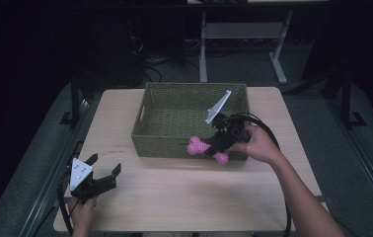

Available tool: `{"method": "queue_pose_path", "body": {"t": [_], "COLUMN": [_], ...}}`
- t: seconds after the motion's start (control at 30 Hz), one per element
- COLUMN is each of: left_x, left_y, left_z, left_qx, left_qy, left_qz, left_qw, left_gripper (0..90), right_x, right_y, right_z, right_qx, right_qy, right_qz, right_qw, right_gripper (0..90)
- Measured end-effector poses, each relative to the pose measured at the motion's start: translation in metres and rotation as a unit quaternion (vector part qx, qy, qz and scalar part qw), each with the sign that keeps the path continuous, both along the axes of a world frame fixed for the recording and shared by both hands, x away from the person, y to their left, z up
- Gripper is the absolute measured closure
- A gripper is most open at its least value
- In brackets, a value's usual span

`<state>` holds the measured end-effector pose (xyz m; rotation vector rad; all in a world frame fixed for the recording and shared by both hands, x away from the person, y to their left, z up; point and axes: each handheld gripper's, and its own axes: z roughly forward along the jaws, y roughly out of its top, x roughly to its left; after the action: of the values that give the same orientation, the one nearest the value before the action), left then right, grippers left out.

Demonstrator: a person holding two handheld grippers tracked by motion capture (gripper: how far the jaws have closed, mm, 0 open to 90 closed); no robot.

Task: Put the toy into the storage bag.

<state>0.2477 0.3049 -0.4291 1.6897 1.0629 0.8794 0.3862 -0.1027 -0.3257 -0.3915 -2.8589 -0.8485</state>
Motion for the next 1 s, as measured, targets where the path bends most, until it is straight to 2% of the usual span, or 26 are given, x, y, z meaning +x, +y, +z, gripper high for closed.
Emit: {"method": "queue_pose_path", "body": {"t": [0.33,0.73,0.83,1.0], "left_x": [0.001,0.001,0.001,0.001], "left_y": [0.001,0.005,0.005,0.003], "left_z": [-0.001,0.0,0.0,0.0], "left_qx": [-0.001,-0.005,-0.007,-0.004], "left_qy": [-0.002,0.0,0.0,0.0], "left_qz": [0.001,0.006,0.003,0.002], "left_qw": [1.0,1.0,1.0,1.0], "left_gripper": [13.0,13.0,13.0,13.0], "right_x": [0.019,0.044,0.05,0.059], "right_y": [0.007,0.012,0.012,0.009], "right_z": [0.01,0.016,0.019,0.019], "right_qx": [-0.004,-0.013,-0.003,-0.007], "right_qy": [-0.003,0.004,0.006,0.012], "right_qz": [0.003,-0.008,-0.011,-0.021], "right_qw": [1.0,0.9999,0.9999,0.9997], "right_gripper": [58.0,58.0,58.0,58.0]}}
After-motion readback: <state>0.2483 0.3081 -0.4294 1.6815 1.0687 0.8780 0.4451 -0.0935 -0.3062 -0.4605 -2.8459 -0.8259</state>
